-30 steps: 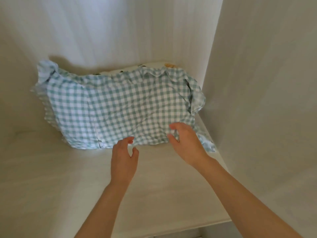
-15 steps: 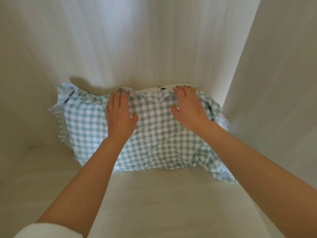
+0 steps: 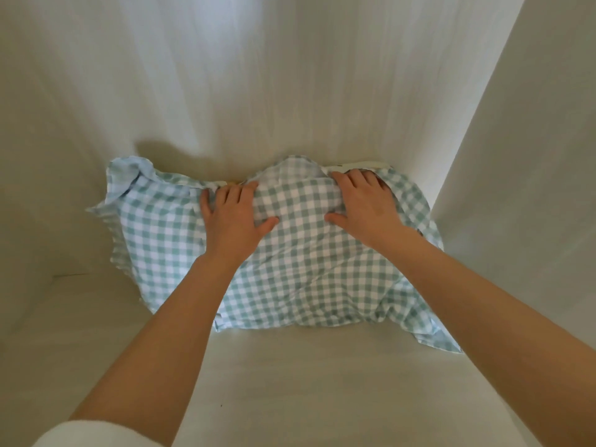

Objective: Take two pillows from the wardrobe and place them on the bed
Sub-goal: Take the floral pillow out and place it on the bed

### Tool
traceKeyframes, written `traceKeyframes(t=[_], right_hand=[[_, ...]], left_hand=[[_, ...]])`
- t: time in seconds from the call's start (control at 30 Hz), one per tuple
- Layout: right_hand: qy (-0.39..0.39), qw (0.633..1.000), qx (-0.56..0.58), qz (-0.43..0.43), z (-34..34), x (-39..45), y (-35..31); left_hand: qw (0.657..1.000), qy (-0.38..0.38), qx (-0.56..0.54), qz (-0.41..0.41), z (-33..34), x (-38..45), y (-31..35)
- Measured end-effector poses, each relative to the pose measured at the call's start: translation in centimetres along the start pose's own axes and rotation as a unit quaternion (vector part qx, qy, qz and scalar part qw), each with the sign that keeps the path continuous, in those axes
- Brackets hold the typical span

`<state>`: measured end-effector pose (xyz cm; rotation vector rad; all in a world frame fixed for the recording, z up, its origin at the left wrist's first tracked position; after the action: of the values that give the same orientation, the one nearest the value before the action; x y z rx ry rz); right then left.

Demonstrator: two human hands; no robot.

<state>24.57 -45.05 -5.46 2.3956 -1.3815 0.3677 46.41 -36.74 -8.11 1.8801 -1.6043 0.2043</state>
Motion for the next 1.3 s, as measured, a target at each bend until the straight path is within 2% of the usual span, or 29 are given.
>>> traceKeyframes(t=[0.17, 0.4, 0.5, 0.63, 0.73, 0.8, 0.9, 1.0, 1.07, 1.13, 1.23, 1.3], right_hand=[[0.032, 0.999, -0.038, 0.008, -0.7, -2.8, -0.8], [0.006, 0.999, -0.03, 0.025, -5.3, -9.5, -1.8], [-0.007, 1.0, -0.001, -0.008, -8.0, -13.2, -1.4], [-0.069, 0.991, 0.111, -0.034, -10.4, -13.9, -0.5], [-0.022, 0.993, 0.097, -0.07, -10.7, -13.1, -0.7], [-0.016, 0.992, 0.075, -0.105, -9.9, -13.0, -1.3], [-0.11, 0.981, 0.049, -0.155, -6.7, -13.5, -2.4], [-0.243, 0.951, 0.072, -0.178, -2.3, -15.6, -3.4], [-0.305, 0.931, 0.066, -0.189, 0.2, -17.7, -4.0], [-0.317, 0.927, 0.063, -0.191, 1.6, -19.7, -4.2], [-0.277, 0.939, 0.065, -0.194, 1.4, -20.9, -4.1], [-0.292, 0.934, 0.09, -0.187, 0.9, -20.1, -4.2]], left_hand=[[0.997, 0.072, -0.004, 0.01, -0.2, -3.1, 1.4], [0.992, 0.112, -0.049, -0.019, -2.7, -8.8, 4.4], [0.994, 0.106, -0.037, -0.012, -4.5, -12.7, 5.3], [0.994, 0.093, -0.041, -0.033, -6.3, -16.7, 5.6], [0.995, 0.058, -0.049, -0.062, -6.6, -18.7, 5.3], [0.995, 0.03, -0.053, -0.079, -6.2, -20.2, 4.9], [0.99, -0.019, -0.076, -0.115, -4.9, -23.0, 4.5], [0.973, -0.076, -0.119, -0.183, -3.3, -25.6, 4.6], [0.963, -0.086, -0.146, -0.209, -2.4, -26.8, 4.8], [0.955, -0.067, -0.169, -0.233, -1.9, -27.1, 4.9], [0.933, -0.058, -0.187, -0.302, -1.1, -27.2, 5.6], [0.922, -0.051, -0.184, -0.337, -0.2, -27.3, 6.3]])
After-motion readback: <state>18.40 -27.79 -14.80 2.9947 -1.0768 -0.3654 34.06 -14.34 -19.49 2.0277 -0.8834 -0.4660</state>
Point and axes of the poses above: each hand's wrist, its own x-axis towards the middle knuckle, its own z-axis out of the palm, y = z × x, the point moved 1 cm from there along x, towards the middle knuckle, and after that the axes turned 15 degrees about -x, right-handed, at the moved point
